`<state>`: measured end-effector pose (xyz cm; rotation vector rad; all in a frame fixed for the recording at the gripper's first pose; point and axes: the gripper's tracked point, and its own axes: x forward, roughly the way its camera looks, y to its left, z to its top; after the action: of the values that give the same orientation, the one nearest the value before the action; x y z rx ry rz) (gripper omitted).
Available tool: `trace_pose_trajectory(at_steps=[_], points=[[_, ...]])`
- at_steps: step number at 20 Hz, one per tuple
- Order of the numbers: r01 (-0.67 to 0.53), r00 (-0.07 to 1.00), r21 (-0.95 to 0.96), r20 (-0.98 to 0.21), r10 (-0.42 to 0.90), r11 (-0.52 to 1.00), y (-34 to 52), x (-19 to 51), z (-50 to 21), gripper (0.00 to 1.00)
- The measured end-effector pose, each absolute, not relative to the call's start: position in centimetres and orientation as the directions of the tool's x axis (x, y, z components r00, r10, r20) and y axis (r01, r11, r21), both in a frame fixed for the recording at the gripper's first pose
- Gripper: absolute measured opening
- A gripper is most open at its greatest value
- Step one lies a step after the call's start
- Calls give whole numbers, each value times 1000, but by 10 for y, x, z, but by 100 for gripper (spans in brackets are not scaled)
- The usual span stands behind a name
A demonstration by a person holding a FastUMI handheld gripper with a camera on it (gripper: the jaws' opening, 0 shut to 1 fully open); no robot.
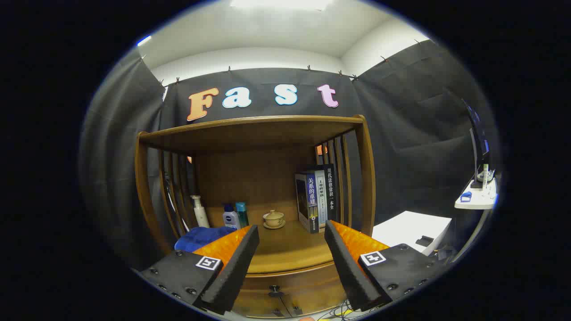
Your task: Pull open the drawer, take out the items inside it, and place them on the countertop above the cabinet.
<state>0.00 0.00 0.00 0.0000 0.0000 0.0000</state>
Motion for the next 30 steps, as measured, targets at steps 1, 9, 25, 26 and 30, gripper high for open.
trace_pose_trajectory(at_steps=[1, 9, 25, 26, 30], points=[[2, 1000, -5, 3, -2, 1000, 0, -1, 1, 98], [-10, 1000, -10, -6, 10, 1000, 7, 2, -2, 98], [-20, 1000, -19, -9, 20, 1000, 12, 2, -9, 98], [-25, 1000, -24, -14, 25, 999, 13, 4, -14, 98], [-60, 998, -13, -28, 60, 998, 25, 10, -39, 98]])
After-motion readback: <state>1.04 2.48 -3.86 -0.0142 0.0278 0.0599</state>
